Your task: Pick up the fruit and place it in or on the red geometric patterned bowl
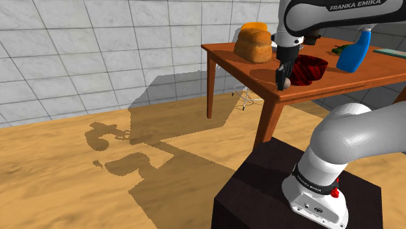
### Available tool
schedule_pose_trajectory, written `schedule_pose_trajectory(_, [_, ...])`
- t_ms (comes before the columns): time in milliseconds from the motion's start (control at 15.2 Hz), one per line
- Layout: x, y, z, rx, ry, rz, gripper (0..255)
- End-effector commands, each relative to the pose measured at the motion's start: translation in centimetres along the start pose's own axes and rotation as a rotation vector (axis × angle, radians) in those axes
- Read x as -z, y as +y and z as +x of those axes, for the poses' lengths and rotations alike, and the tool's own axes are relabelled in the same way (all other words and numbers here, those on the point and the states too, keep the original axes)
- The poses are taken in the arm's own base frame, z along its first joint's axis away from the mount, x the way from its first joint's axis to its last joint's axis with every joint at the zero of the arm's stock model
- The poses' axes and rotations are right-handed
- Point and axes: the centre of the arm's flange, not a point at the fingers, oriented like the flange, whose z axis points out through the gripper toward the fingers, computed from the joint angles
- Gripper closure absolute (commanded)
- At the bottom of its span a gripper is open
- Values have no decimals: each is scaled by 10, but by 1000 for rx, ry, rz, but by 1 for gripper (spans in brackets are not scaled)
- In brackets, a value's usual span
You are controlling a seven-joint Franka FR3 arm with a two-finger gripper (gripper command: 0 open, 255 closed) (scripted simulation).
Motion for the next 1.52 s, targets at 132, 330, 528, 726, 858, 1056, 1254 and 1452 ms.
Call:
schedule_pose_trajectory(132, [0,0,0,0,0,0,255])
schedule_pose_trajectory(330, [0,0,0,0,0,0,255])
schedule_pose_trajectory(528, [16,2,-2,0,0,0,255])
schedule_pose_trajectory(726, [31,4,-4,0,0,0,255])
schedule_pose_trajectory(858, [42,5,-6,0,0,0,255])
schedule_pose_trajectory(1056, [57,7,-8,0,0,0,255])
schedule_pose_trajectory(1254, [73,9,-10,0,0,0,255])
schedule_pose_trajectory(1452, [88,10,-12,0,0,0,255])
